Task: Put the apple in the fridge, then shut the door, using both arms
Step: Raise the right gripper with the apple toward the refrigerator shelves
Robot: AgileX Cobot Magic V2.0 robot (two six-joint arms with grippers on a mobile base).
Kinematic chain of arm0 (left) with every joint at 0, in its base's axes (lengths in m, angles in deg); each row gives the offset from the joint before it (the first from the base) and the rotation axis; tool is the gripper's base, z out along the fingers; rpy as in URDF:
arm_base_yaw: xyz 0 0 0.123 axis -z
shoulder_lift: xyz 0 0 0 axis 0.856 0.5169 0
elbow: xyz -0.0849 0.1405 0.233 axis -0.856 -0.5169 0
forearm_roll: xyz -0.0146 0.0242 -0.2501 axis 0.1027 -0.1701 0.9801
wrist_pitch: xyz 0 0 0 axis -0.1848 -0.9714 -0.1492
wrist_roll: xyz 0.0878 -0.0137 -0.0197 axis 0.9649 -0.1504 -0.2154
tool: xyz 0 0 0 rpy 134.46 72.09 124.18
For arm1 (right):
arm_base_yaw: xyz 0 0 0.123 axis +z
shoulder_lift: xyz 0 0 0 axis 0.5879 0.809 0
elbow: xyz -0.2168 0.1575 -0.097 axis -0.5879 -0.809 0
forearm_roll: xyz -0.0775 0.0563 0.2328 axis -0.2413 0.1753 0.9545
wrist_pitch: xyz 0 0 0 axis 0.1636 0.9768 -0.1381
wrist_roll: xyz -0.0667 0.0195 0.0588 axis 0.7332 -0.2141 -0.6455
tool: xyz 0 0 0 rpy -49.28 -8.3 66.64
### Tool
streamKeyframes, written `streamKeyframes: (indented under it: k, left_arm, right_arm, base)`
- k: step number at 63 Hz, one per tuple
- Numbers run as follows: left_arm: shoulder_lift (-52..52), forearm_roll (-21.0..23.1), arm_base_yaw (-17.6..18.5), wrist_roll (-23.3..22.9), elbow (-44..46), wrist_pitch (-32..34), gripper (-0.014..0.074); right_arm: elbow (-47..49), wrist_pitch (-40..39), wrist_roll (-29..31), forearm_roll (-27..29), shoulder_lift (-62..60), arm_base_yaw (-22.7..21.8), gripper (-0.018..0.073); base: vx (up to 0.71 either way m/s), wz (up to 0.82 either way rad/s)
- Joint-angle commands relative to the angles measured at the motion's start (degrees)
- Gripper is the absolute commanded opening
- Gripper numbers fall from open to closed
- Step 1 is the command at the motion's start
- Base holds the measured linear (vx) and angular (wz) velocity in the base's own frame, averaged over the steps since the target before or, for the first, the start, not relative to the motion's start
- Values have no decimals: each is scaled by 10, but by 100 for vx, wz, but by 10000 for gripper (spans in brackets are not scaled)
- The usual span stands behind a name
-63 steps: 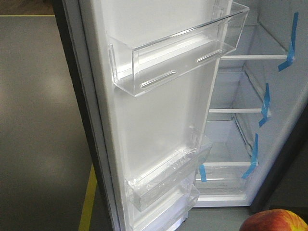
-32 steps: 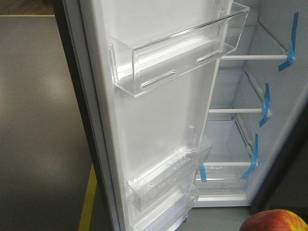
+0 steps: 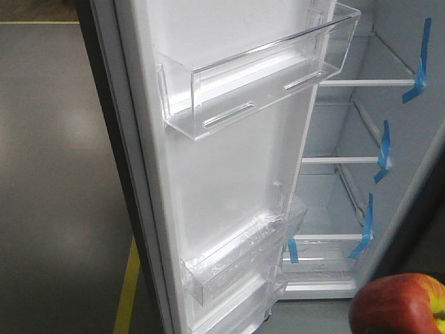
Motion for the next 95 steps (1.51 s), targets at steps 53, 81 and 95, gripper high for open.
streamKeyframes:
  k: [53,81,95]
  left_arm:
    - [-9,1,4,-3,-12,42,-6]
    - [-9,1,4,-3,-12,42,-6]
    - [-9,1,4,-3,-12,42,-6]
  right_arm:
    - [509,-38,-36,-73,398,1,358]
    - [707,-38,-99,-153,560,1,358]
    - [765,-38,-111,-150,636,1,358]
  base:
    - [0,0]
    - [0,0]
    - [0,0]
